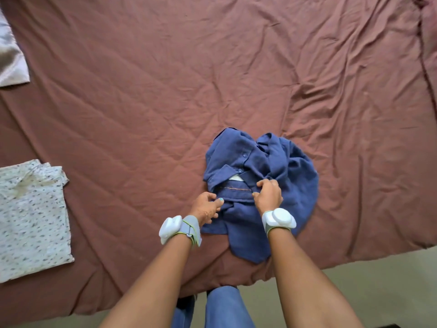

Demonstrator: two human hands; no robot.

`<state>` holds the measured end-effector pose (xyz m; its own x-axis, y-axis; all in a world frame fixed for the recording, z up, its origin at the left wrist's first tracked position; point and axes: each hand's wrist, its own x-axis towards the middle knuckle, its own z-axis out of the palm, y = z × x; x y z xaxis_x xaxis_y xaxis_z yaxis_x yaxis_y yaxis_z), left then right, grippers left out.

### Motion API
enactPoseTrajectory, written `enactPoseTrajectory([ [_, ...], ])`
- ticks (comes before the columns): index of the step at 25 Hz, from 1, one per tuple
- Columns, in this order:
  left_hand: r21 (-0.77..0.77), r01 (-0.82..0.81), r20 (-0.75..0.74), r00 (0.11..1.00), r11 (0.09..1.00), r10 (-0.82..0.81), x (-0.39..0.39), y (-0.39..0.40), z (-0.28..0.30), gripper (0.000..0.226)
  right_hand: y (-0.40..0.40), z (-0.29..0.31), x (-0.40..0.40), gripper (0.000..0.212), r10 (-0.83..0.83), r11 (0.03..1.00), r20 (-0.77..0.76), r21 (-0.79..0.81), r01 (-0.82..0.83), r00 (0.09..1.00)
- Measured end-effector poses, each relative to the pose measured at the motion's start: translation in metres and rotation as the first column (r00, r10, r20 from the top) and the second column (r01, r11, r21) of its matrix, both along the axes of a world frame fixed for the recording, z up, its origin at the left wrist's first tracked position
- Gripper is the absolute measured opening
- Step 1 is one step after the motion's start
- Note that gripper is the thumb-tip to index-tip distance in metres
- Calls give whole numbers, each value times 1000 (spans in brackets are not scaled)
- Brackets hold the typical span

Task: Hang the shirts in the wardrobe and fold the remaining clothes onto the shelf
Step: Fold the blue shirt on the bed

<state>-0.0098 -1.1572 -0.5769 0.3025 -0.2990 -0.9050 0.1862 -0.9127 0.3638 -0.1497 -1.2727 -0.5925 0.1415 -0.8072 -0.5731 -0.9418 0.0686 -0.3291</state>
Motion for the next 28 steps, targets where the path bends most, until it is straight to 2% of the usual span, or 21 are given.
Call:
enactPoseTrajectory([
  [3, 27, 11, 98, 995, 1000, -14, 7, 0, -1, 51, -16, 25, 8, 24, -29, 997, 188, -71, 43, 982],
  [4, 64, 58, 97, 993, 996, -64, 7, 1, 4, 50, -21, 41, 14, 19, -3, 998, 280, -57, 20, 960],
  [6, 80, 215, -121, 971, 973, -204, 11, -3, 24, 32, -29, 68, 39, 11, 1, 1000, 464, 9, -6, 886],
  [7, 17, 246, -253, 939, 969, -234, 14, -9, 44, 27, -34, 88, 57, 10, -35, 998, 573, 70, -7, 819],
  [8, -93, 205, -326, 918, 974, -225, 19, -16, 63, 28, -39, 109, 76, 12, -113, 988, 671, 157, 9, 732],
  [9, -225, 80, -348, 924, 971, -157, 23, -21, 82, 35, -42, 127, 92, 15, -204, 970, 733, 242, 31, 649],
  [11, -497, -186, -245, 967, 848, 68, 43, -32, 122, 48, -45, 170, 121, 17, -288, 946, 812, 324, 18, 507],
  [13, -628, -332, -243, 943, 704, 227, 65, -52, 161, 37, -43, 198, 138, 12, -273, 948, 832, 317, -11, 483],
  [15, -689, -372, -254, 928, 623, 272, 87, -61, 203, 27, -30, 225, 145, 12, -153, 957, 869, 249, -149, 471],
  [17, -770, -232, -81, 959, 595, 270, 112, -58, 255, 13, -14, 267, 153, 26, 14, 920, 904, 156, -361, 426],
  [18, -777, -115, 62, 964, 618, 257, 125, -59, 275, 11, -13, 287, 156, 32, 57, 910, 910, 122, -396, 412],
  [19, -770, 1, 196, 952, 638, 235, 136, -56, 297, 16, -14, 306, 155, 33, 56, 935, 913, 94, -342, 405],
  [21, -761, 196, 397, 895, 618, 205, 158, -33, 347, 15, -17, 348, 153, 27, 68, 997, 918, -45, -66, 391],
  [22, -761, 253, 440, 878, 597, 188, 163, -25, 368, 13, -24, 359, 151, 31, 110, 990, 897, -138, 34, 429],
  [23, -770, 295, 459, 872, 565, 171, 167, -18, 392, 14, -31, 370, 152, 43, 198, 968, 836, -248, 30, 511],
  [24, -782, 340, 473, 870, 522, 142, 167, -11, 414, 15, -33, 381, 153, 59, 302, 945, 772, -321, -67, 560],
  [25, -794, 385, 485, 868, 472, 109, 165, -1, 438, 15, -27, 396, 152, 71, 393, 918, 728, -346, -194, 562],
  [26, -797, 437, 507, 859, 417, 68, 163, 12, 465, 14, -20, 408, 155, 74, 455, 890, 716, -342, -302, 529],
  [28, -771, 507, 547, 837, 385, -8, 162, 30, 507, 17, -4, 426, 161, 55, 523, 828, 732, -315, -464, 436],
])
